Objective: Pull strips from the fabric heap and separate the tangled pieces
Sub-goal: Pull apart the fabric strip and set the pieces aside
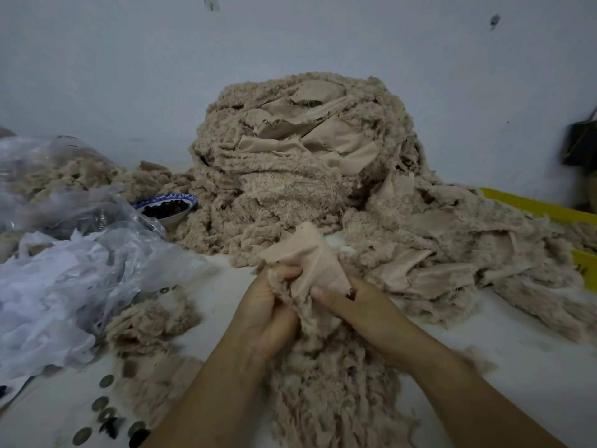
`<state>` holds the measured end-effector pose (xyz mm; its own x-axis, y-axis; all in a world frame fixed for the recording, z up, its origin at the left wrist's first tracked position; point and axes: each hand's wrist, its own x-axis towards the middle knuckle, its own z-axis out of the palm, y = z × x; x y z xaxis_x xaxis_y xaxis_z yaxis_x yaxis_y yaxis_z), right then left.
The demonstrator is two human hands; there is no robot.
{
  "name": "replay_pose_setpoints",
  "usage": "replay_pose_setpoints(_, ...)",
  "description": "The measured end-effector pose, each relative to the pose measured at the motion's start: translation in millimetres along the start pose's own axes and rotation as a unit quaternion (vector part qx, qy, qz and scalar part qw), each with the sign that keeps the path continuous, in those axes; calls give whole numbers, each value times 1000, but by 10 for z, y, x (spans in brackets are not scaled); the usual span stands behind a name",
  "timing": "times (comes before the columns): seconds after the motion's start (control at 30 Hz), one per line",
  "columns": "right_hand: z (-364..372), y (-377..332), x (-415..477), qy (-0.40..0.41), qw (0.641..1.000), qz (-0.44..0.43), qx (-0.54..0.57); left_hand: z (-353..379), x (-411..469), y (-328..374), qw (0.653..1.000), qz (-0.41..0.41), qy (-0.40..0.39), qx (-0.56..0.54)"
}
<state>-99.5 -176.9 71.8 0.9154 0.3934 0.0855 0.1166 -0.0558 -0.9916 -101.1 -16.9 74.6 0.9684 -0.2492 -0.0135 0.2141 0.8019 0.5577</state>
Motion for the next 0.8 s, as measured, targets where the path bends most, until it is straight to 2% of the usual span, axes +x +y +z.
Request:
replay_pose_setpoints(0.13, -49, 4, 30, 94, 994, -2, -55, 21, 11, 34, 999, 28, 33, -10)
replay_pose_setpoints(0.23, -111, 6, 59, 110, 991, -10, -79, 19, 31, 39, 998, 23, 42, -35)
replay_pose_setpoints(0.33, -134, -19, 65, 128, 990, -1, -57, 20, 43, 78, 997, 19, 54, -60)
replay_pose_setpoints(0.57, -207, 49, 152, 217, 976, 0, -37, -101, 111, 178, 978, 116, 111, -130)
replay_pose_setpoints(0.67, -326, 57, 166, 289, 957, 29, 12, -106, 59, 288, 978, 136, 85, -134)
replay_pose_setpoints(0.73, -469, 52, 145, 331, 942, 48, -27, -115, 55, 370, 976, 147, 54, -148)
replay_pose_setpoints(0.8, -512, 63, 113, 312, 946, 44, -78, -102, 46, 342, 968, 182, 102, -139)
